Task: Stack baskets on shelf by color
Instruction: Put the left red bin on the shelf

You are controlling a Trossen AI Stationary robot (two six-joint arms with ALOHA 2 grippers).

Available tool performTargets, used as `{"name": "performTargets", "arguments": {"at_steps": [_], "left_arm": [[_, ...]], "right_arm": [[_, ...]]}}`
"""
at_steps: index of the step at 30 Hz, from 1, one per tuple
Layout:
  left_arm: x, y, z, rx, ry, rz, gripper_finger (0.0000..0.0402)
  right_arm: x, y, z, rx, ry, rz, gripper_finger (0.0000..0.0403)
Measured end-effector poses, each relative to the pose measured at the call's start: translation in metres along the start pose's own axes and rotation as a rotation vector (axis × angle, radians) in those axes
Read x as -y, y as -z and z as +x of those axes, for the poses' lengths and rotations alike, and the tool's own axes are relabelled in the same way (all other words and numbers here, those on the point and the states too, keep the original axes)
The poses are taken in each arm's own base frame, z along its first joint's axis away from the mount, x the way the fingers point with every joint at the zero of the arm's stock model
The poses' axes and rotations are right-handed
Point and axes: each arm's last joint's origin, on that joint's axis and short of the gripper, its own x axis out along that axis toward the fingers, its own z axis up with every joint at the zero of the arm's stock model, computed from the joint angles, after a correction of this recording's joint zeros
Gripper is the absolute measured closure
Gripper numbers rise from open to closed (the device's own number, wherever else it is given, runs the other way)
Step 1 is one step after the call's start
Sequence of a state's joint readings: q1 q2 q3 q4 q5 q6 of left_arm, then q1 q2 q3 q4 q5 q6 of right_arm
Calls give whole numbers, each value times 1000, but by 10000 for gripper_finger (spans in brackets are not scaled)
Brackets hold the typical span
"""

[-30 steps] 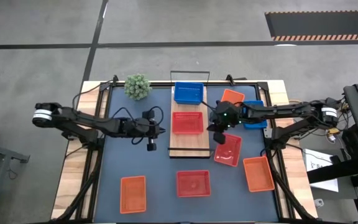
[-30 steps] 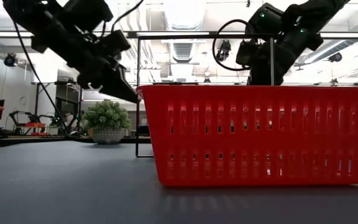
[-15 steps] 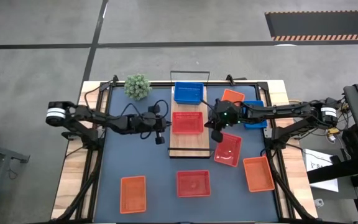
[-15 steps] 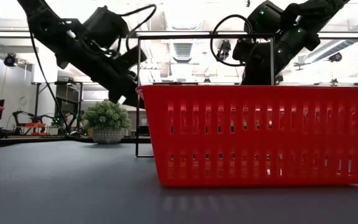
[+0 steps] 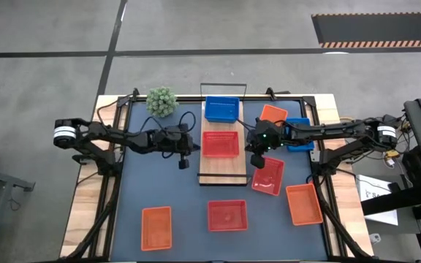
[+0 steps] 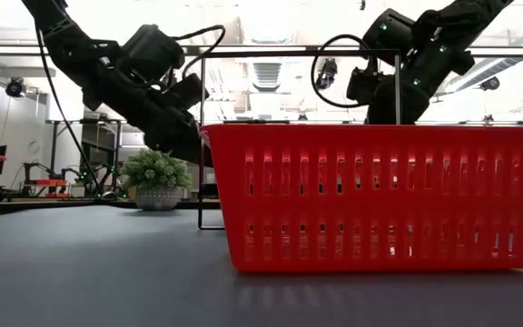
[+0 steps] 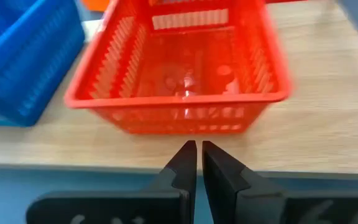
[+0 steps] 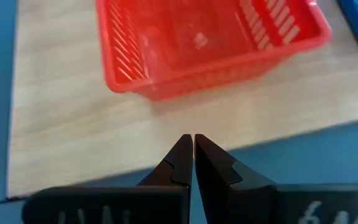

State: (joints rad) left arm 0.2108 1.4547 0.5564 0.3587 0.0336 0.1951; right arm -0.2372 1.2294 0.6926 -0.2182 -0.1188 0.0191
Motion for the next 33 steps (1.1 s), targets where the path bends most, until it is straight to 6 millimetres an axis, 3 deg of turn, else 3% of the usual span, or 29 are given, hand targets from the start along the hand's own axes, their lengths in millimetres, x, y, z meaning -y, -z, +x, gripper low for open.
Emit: {"name": "performTargets", "arguments": {"at_steps": [10, 23, 33], "left_arm": [[-5, -8, 5, 115, -54, -3, 392], [-25, -6, 4, 103, -145, -36, 392], [-26, -4, 4, 92, -144, -55, 392]], "right_arm": [[0, -8, 14, 119, 2, -53, 394], [11, -12, 11, 136, 114, -43, 394], [12, -9, 11, 106, 117, -31, 394]]}}
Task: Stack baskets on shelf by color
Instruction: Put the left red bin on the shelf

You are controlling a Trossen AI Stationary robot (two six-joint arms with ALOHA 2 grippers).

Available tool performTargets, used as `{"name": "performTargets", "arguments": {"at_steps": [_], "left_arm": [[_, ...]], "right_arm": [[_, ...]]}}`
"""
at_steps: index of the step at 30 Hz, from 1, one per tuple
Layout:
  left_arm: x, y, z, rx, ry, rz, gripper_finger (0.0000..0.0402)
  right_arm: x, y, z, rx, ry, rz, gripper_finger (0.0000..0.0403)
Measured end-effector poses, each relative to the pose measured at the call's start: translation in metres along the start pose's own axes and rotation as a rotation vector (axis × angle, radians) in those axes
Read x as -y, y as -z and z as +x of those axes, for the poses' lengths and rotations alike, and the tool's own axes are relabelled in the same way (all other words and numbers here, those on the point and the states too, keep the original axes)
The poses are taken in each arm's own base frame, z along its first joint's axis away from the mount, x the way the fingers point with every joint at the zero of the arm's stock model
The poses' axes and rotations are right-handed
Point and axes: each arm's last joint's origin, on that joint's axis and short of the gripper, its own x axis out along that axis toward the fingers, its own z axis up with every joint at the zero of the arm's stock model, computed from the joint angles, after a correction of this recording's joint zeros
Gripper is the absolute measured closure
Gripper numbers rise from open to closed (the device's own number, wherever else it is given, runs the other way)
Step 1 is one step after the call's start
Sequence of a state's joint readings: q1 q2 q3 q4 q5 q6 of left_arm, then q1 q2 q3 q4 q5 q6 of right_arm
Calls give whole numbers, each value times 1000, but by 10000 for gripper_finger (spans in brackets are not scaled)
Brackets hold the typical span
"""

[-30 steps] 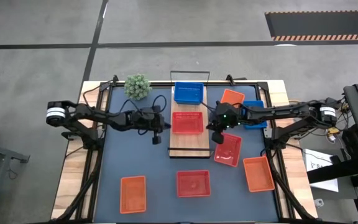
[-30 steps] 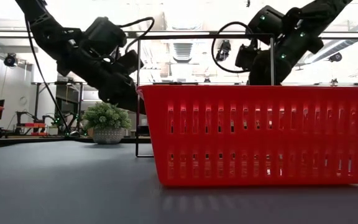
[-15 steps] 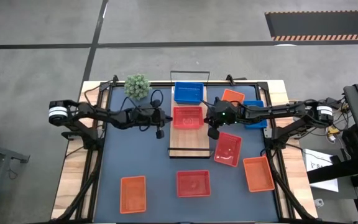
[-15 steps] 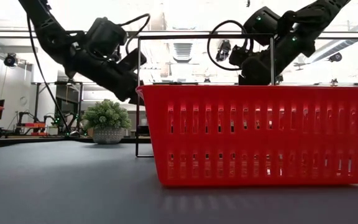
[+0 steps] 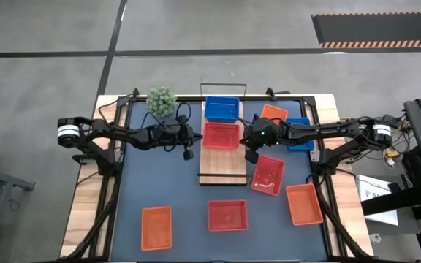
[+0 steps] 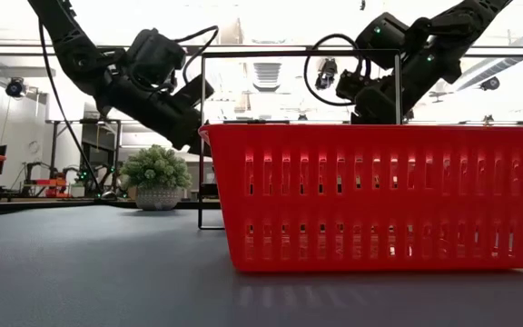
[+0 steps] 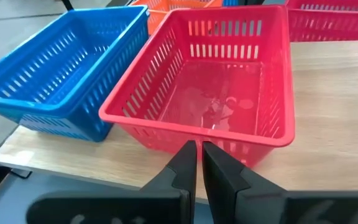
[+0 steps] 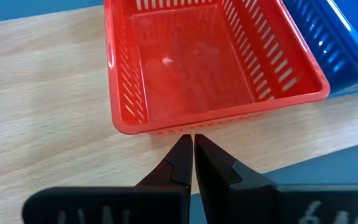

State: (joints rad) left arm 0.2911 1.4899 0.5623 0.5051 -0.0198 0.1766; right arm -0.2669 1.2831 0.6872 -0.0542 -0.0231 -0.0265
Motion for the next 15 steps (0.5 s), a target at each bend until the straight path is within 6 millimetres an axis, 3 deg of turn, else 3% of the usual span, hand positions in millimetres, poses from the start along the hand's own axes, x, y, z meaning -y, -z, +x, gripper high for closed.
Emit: {"name": "performTargets", "arguments": {"at_steps": [15], "left_arm": [[3, 1, 0, -3, 55, -62, 392]], "right_arm": [[0, -2, -10, 9, 13, -2, 394]]}}
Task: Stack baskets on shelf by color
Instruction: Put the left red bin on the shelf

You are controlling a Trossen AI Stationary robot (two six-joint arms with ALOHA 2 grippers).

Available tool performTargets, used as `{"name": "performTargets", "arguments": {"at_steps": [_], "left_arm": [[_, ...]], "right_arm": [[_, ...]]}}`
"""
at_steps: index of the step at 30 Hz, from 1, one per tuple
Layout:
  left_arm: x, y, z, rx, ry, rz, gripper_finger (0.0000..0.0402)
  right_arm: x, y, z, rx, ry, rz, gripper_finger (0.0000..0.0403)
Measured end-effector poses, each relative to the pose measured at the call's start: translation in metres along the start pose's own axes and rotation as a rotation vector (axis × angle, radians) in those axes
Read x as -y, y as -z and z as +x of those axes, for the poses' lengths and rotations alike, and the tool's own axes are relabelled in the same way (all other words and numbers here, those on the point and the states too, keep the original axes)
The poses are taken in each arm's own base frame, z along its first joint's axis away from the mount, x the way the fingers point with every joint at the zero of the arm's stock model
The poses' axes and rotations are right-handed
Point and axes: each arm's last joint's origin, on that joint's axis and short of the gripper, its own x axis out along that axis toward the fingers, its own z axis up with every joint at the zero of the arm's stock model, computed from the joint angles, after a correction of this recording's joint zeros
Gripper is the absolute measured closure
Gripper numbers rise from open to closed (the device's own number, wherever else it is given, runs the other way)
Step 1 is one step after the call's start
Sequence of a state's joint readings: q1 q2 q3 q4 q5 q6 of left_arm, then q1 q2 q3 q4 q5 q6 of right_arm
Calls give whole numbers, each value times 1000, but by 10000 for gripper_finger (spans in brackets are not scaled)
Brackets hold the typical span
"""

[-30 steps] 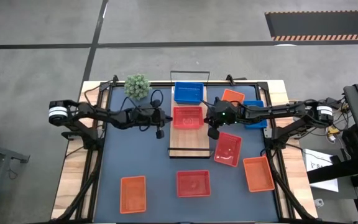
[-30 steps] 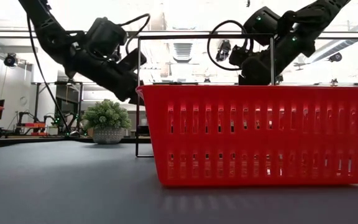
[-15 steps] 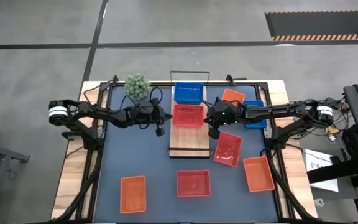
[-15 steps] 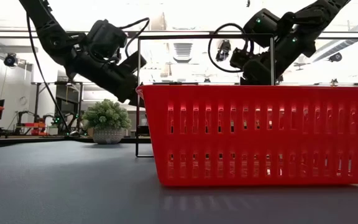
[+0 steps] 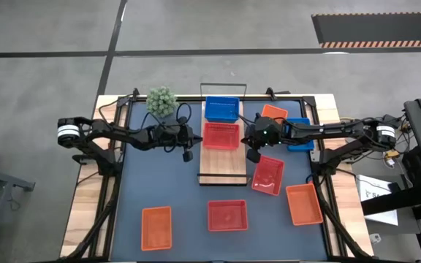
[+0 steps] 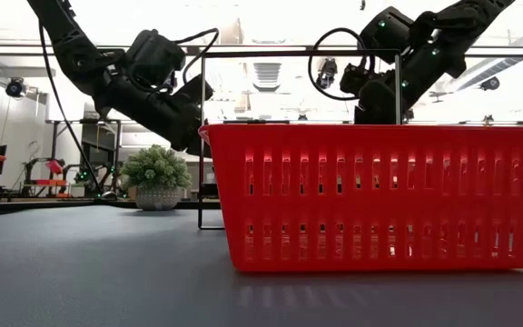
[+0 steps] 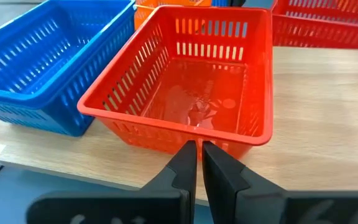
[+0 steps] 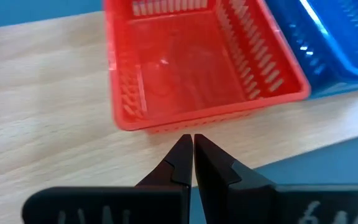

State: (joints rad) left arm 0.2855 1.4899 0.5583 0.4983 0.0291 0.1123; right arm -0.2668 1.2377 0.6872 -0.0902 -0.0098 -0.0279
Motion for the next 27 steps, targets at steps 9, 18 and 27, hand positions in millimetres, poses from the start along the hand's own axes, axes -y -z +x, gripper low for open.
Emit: {"name": "performTargets", "arguments": {"at_steps": [9, 18, 27], "left_arm": [[5, -1, 0, 3, 20, 5, 392], [10, -2, 0, 16, 34, 10, 392], [11, 0, -2, -25, 42, 12, 392]], "right_arm": [[3, -2, 1, 21, 92, -18, 394], [3, -8, 1, 78, 95, -37, 394], [3, -9, -6, 79, 96, -36, 394]]}}
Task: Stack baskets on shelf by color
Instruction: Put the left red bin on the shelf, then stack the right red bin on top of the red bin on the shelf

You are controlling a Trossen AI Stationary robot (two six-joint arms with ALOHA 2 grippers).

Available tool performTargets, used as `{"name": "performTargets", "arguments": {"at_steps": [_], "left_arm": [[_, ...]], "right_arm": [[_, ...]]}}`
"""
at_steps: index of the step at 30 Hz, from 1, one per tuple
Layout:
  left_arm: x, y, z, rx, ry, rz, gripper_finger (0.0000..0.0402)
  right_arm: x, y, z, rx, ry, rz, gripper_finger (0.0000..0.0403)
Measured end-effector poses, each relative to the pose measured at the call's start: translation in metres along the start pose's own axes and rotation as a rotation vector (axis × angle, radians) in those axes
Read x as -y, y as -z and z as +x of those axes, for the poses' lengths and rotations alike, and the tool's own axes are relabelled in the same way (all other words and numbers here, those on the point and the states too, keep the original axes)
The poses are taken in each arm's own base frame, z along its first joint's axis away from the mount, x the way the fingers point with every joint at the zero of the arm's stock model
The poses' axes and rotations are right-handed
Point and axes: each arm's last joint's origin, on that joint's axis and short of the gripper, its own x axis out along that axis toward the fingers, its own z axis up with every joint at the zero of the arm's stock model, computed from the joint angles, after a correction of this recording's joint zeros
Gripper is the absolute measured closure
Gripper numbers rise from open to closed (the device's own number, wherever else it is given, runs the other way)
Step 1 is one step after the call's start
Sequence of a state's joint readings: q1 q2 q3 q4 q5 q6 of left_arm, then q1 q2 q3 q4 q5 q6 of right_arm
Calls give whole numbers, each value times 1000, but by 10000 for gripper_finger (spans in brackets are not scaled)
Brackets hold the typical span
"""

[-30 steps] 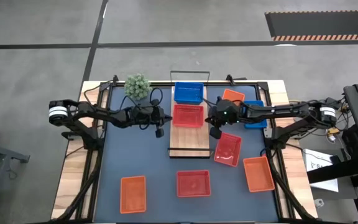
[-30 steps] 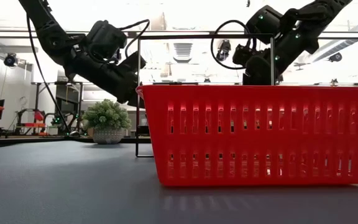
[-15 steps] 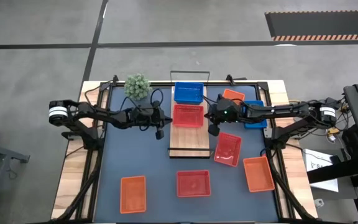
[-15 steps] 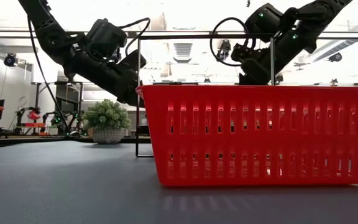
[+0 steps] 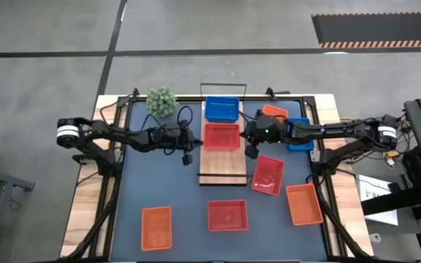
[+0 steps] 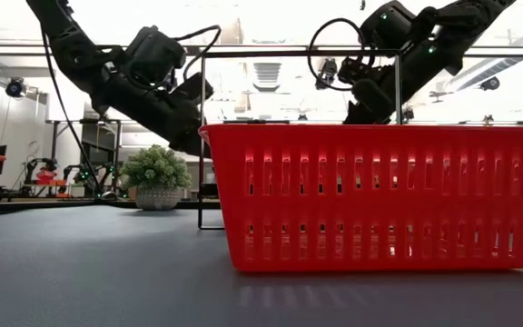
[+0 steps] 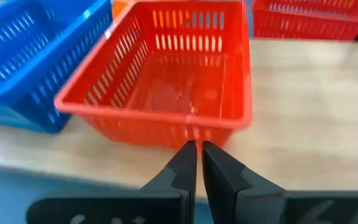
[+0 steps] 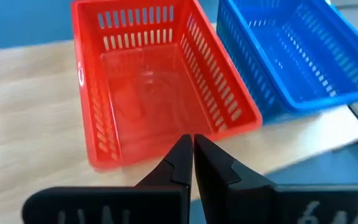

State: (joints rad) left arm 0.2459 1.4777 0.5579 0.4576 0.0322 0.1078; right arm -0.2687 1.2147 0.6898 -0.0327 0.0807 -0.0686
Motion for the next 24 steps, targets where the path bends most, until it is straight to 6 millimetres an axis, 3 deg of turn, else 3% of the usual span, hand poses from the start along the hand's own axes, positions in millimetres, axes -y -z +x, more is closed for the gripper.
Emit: {"name": "performTargets", "arguments": {"at_steps": [6, 11, 19, 24], "left_arm": [[5, -6, -14, -30, 18, 7, 392], [8, -19, -31, 33, 26, 24, 392], [5, -48, -73, 204, -11, 149, 392], [4, -58, -98, 281, -32, 162, 392]], "right_arm": [[-1, -12, -28, -68, -13, 65, 394], [-13, -28, -56, -128, -54, 210, 394], [-63, -63, -92, -304, -163, 373, 394], [-90, -79, -101, -448, -115, 615, 394]]}}
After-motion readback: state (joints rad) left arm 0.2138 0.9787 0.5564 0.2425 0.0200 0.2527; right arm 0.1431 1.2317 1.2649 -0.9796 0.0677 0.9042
